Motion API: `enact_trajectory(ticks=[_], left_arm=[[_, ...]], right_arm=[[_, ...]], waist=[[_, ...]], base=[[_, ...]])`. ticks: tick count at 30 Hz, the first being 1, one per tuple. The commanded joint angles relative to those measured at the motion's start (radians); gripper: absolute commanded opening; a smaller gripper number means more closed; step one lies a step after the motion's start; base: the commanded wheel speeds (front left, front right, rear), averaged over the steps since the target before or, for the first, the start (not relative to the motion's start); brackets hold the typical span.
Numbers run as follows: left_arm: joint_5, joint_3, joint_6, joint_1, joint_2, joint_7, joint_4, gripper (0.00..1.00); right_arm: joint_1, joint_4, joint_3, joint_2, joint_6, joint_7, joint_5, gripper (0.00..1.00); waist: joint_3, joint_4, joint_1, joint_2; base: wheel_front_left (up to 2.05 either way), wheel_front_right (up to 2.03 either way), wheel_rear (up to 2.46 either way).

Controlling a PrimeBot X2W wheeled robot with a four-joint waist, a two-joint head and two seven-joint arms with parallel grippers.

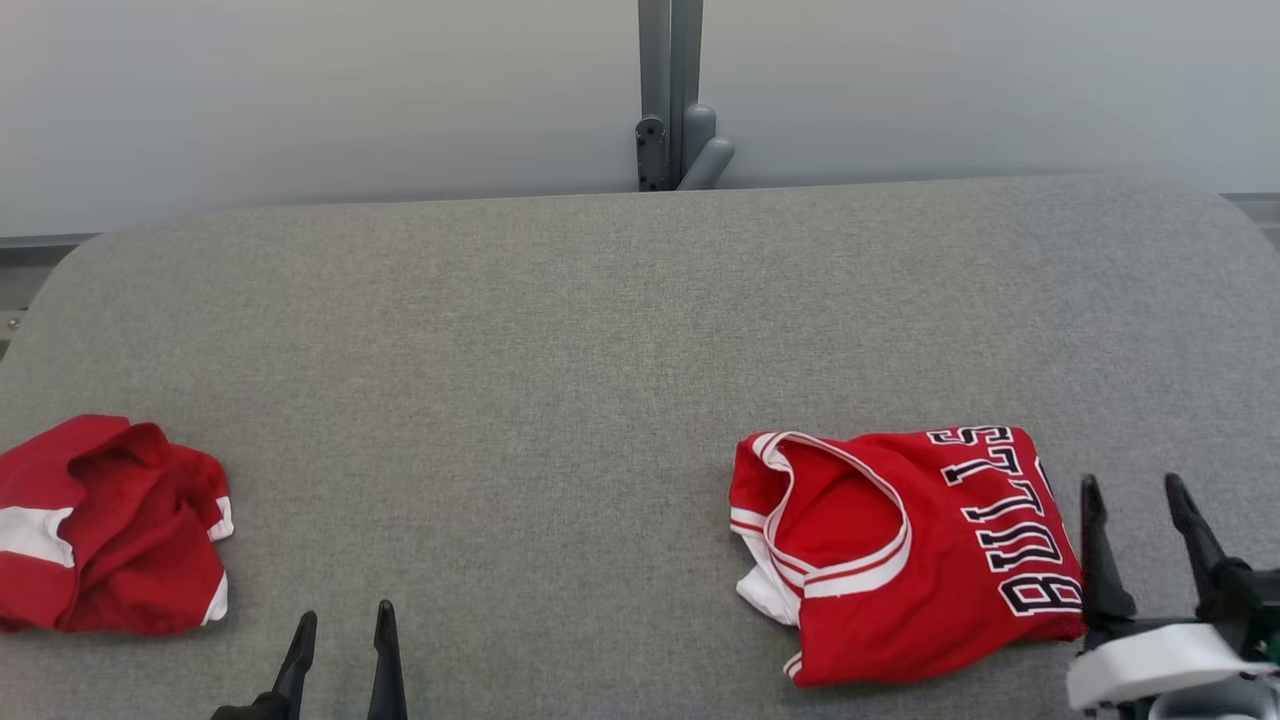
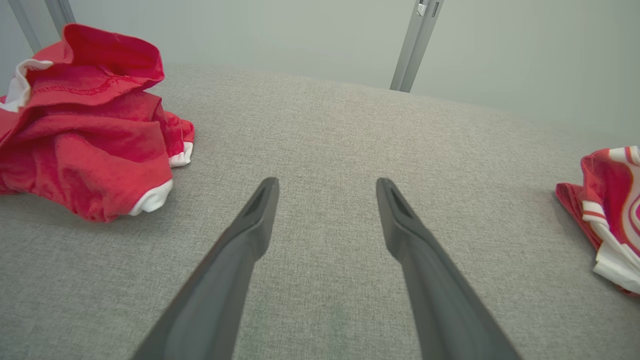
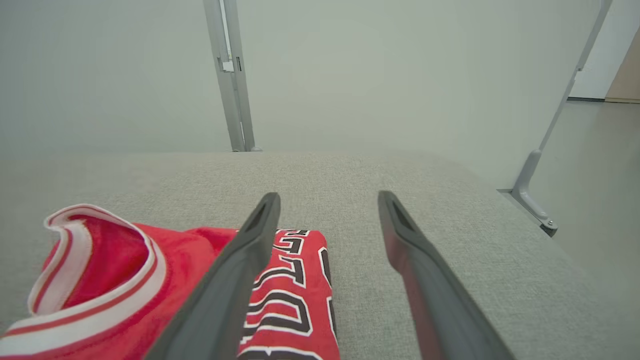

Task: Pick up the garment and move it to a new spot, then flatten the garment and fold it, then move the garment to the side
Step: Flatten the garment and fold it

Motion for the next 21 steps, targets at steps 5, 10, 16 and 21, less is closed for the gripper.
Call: enact_trajectory(ticks=[5, 10, 16, 21], left_arm=[[0.001, 0.001, -0.001, -0.034, 0.001, -0.003, -0.002, 1.00], [0.006, -0.001, -0.006, -0.053, 0.001, -0.003, -0.004, 1.00], [0.020, -0.002, -0.017, -0.085, 0.001, -0.003, -0.001, 1.00], [0.027, -0.003, -0.023, -0.106, 0.002, -0.003, 0.002, 1.00]], right_arm=[[-0.095, 0.033, 0.089, -0.024, -0.002, -0.003, 0.027, 0.11], [-0.167, 0.122, 0.135, -0.033, -0.002, -0.003, 0.013, 0.00], [-0.272, 0.271, 0.264, -0.036, -0.002, -0.003, -0.013, 0.00], [-0.310, 0.356, 0.289, -0.026, -0.002, -0.003, -0.033, 0.00]], waist=[[0.023, 0.005, 0.0000, 0.0110], [0.047, 0.008, 0.0000, 0.0110], [0.091, 0.014, 0.0000, 0.0110], [0.114, 0.032, 0.0000, 0.0110]], base=[[0.00, 0.00, 0.00], [0.00, 0.00, 0.00], [0.00, 0.00, 0.00], [0.00, 0.00, 0.00]])
